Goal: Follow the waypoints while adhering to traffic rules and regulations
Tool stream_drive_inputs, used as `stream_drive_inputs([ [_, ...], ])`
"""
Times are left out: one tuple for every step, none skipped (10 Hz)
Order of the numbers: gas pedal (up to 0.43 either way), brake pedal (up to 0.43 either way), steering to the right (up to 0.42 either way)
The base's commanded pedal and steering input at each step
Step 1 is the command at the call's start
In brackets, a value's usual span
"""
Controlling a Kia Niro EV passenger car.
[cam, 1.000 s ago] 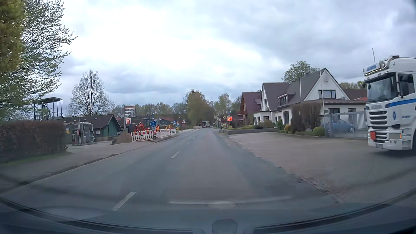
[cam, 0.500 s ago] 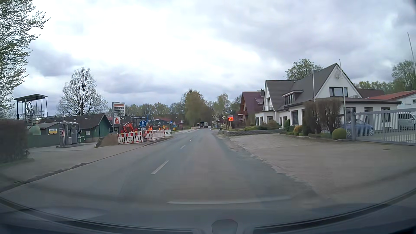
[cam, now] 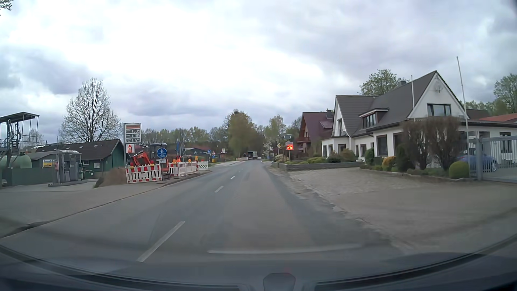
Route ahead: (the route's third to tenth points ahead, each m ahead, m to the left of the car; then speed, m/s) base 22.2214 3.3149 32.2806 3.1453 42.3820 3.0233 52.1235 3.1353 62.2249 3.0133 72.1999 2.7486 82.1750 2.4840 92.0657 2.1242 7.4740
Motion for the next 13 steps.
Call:
stream_drive_inputs([
  [0.047,0.0,-0.004],
  [0.047,0.0,-0.005],
  [0.047,0.0,-0.006],
  [0.047,0.0,-0.006],
  [0.047,0.0,-0.006],
  [0.047,0.0,-0.006],
  [0.047,0.0,-0.006],
  [0.047,0.0,-0.006],
  [0.047,0.0,-0.006],
  [0.047,0.0,-0.006],
  [0.047,0.0,-0.006],
  [0.047,0.0,-0.006],
  [0.047,0.0,-0.006],
])
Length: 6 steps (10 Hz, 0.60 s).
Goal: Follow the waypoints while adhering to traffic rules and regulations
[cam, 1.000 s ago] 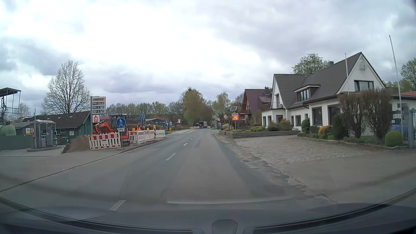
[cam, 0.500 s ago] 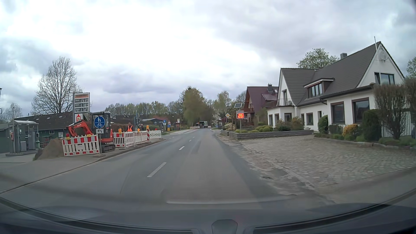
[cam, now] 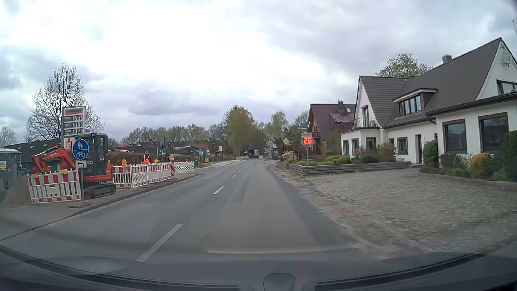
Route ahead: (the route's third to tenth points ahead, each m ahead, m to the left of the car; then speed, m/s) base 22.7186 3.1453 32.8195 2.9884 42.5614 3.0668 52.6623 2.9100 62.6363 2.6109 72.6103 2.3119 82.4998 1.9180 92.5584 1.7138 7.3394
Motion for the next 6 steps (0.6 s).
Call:
stream_drive_inputs([
  [0.047,0.0,-0.005],
  [0.047,0.0,-0.005],
  [0.047,0.0,-0.005],
  [0.047,0.0,-0.005],
  [0.059,0.0,-0.006],
  [0.059,0.0,-0.005],
])
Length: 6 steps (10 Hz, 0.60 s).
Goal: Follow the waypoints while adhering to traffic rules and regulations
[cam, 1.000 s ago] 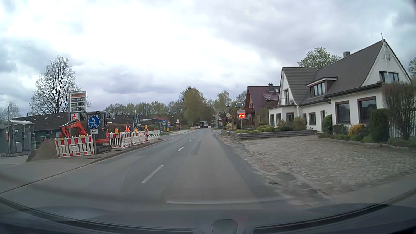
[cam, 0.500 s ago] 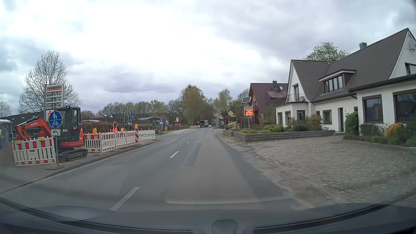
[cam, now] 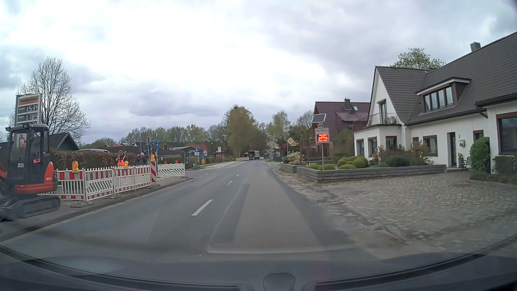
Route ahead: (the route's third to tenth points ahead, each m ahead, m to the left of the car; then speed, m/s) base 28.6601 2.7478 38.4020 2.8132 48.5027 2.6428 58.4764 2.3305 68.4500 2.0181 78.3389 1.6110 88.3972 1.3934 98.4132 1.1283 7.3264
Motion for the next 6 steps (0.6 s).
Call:
stream_drive_inputs([
  [0.059,0.0,-0.005],
  [0.059,0.0,-0.005],
  [0.059,0.0,-0.005],
  [0.067,0.0,-0.005],
  [0.067,0.0,-0.005],
  [0.067,0.0,-0.005],
])
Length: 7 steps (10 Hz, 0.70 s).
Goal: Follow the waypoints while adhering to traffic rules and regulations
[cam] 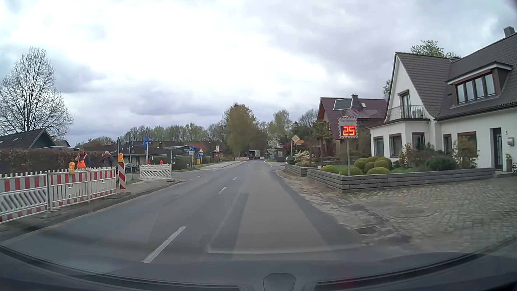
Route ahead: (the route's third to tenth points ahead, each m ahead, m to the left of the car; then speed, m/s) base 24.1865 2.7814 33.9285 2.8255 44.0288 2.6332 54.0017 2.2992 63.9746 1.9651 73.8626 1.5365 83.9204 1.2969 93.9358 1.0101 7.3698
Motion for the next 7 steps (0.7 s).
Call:
stream_drive_inputs([
  [0.067,0.0,-0.005],
  [0.067,0.0,-0.005],
  [0.067,0.0,-0.005],
  [0.067,0.0,-0.005],
  [0.067,0.0,-0.005],
  [0.067,0.0,-0.005],
  [0.067,0.0,-0.005],
])
